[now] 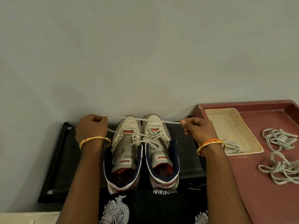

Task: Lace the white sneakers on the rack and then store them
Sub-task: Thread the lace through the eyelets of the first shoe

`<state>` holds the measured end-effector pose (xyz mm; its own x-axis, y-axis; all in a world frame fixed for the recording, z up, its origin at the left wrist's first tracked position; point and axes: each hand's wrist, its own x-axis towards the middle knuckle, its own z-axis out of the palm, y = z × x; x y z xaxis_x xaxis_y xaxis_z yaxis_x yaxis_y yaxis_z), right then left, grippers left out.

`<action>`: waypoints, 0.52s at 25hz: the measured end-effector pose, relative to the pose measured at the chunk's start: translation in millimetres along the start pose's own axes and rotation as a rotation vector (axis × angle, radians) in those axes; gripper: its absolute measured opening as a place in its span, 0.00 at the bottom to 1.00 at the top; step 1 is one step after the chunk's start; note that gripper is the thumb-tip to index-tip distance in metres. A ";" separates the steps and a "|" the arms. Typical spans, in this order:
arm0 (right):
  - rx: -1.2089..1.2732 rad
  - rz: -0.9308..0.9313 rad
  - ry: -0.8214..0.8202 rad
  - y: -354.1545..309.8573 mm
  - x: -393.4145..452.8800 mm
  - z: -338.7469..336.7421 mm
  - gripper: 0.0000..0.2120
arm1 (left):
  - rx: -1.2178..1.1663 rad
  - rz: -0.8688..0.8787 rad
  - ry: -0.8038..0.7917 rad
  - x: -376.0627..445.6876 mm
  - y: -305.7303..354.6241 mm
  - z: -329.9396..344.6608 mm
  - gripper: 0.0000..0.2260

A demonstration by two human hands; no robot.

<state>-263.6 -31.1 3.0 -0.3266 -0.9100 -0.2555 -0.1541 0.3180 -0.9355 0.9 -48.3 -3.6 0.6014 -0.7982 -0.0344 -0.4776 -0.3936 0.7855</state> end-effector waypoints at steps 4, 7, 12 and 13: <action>0.009 -0.064 -0.130 -1.8 -1.1 8.3 0.07 | 0.280 -0.004 -0.222 0.0 1.8 3.5 0.20; 0.017 -0.126 -0.292 -10.3 -7.1 23.2 0.04 | 0.186 0.360 -0.503 -20.6 22.3 25.0 0.23; -0.226 -0.177 -0.161 4.8 -0.4 37.1 0.03 | 0.013 0.470 -0.635 -48.6 26.2 63.6 0.06; -0.311 -0.116 -0.161 11.7 2.3 36.7 0.07 | 0.047 0.446 -0.583 -46.5 22.4 69.0 0.06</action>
<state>-231.9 -39.2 -17.5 -0.1432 -0.9670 -0.2106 -0.4654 0.2536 -0.8480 -82.0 -51.5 -27.0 -0.0882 -0.9948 -0.0511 -0.6317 0.0162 0.7750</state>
